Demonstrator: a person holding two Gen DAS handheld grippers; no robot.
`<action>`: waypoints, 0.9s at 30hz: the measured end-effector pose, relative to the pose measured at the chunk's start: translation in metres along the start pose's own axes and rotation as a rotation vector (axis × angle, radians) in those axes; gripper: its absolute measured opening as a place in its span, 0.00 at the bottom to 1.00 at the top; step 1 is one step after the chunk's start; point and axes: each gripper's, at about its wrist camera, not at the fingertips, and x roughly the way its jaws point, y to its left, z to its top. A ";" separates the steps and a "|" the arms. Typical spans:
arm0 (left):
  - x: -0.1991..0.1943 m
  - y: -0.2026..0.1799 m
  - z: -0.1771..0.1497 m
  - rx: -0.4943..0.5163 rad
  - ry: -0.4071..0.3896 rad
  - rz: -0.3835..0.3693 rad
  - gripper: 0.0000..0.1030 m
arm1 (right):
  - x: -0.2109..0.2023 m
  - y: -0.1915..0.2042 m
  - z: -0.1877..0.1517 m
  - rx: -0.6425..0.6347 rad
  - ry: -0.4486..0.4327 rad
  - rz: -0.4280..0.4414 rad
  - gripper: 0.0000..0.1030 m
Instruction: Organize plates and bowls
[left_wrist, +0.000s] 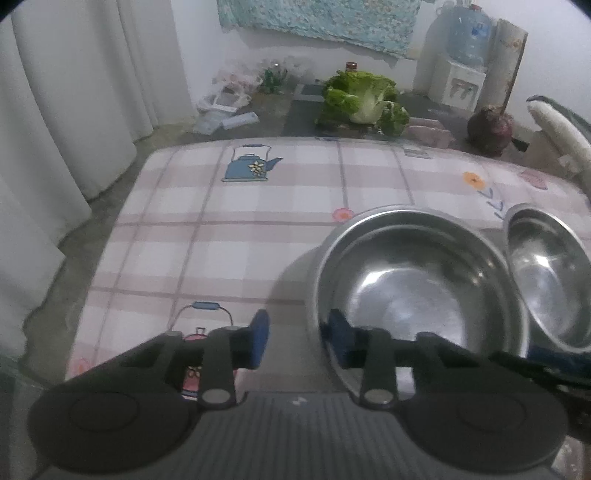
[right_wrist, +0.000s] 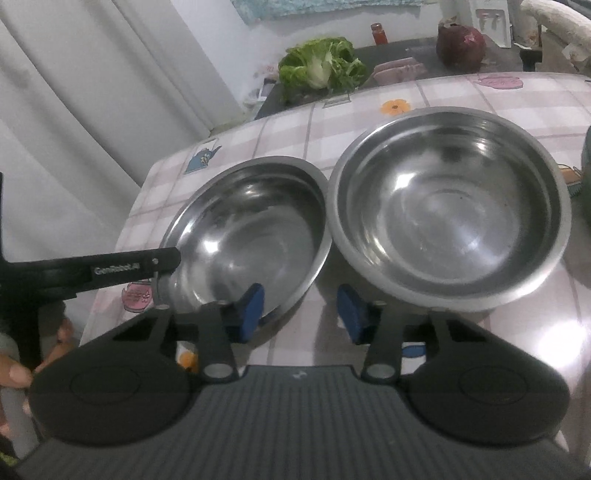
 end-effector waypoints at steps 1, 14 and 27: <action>-0.001 0.000 -0.001 -0.002 0.003 -0.007 0.26 | 0.001 -0.001 0.001 -0.001 0.000 0.009 0.31; -0.008 0.021 -0.007 -0.018 0.009 0.023 0.25 | 0.004 0.026 0.007 -0.136 0.012 0.065 0.20; 0.016 0.014 0.002 0.011 0.026 0.027 0.42 | 0.022 0.016 0.022 -0.121 -0.029 -0.004 0.20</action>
